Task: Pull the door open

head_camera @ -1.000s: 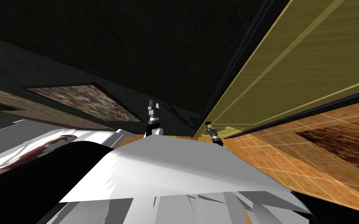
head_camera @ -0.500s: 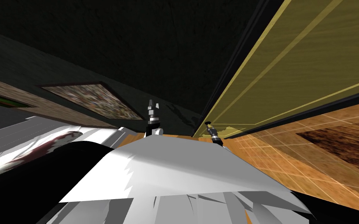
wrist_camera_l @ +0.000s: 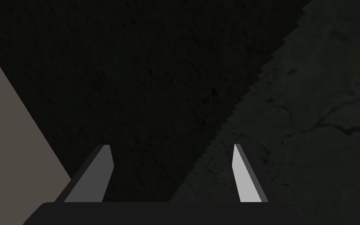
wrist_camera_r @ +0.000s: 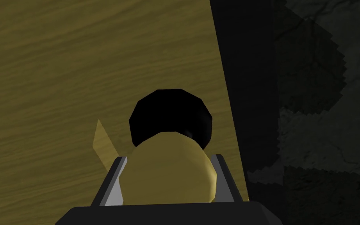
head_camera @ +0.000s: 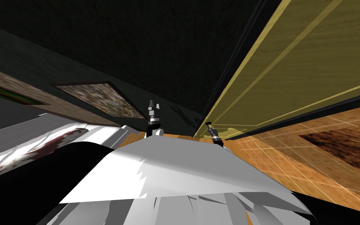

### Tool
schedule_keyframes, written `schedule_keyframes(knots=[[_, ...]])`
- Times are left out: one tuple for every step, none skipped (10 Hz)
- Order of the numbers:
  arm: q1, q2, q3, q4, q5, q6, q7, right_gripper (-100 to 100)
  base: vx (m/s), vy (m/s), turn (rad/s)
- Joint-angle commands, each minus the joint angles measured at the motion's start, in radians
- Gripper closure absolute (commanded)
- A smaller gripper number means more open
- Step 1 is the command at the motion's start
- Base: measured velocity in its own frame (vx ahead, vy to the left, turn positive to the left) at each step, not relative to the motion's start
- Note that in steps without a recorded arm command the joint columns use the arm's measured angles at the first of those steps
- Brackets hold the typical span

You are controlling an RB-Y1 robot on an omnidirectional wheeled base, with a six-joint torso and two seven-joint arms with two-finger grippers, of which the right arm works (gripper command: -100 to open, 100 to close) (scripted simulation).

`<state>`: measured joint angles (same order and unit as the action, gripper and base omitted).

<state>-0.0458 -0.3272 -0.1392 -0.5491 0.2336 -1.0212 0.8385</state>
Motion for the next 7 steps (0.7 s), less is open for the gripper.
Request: schedule_keyframes(knots=[[0.001,0.004,0.009,0.001,-0.013,0.002,-0.047,100,-0.044,-0.024,0.061],[0.0,0.004,0.013,0.001,-0.023,0.003,-0.076,100,-0.045,-0.03,0.059],[-0.002,0.004,0.018,0.001,-0.033,0.005,-0.104,100,-0.052,-0.023,0.065],[-0.003,0.004,0.022,0.001,-0.042,0.007,-0.131,100,-0.055,-0.029,0.062],[-0.003,0.004,0.022,0.001,-0.042,0.007,-0.139,100,-0.034,-0.024,0.027],[-0.004,0.004,0.027,0.001,-0.052,0.009,-0.169,100,-0.026,-0.019,0.039],[-0.005,0.004,0.031,0.001,-0.062,0.011,-0.2,100,-0.033,-0.026,0.096]])
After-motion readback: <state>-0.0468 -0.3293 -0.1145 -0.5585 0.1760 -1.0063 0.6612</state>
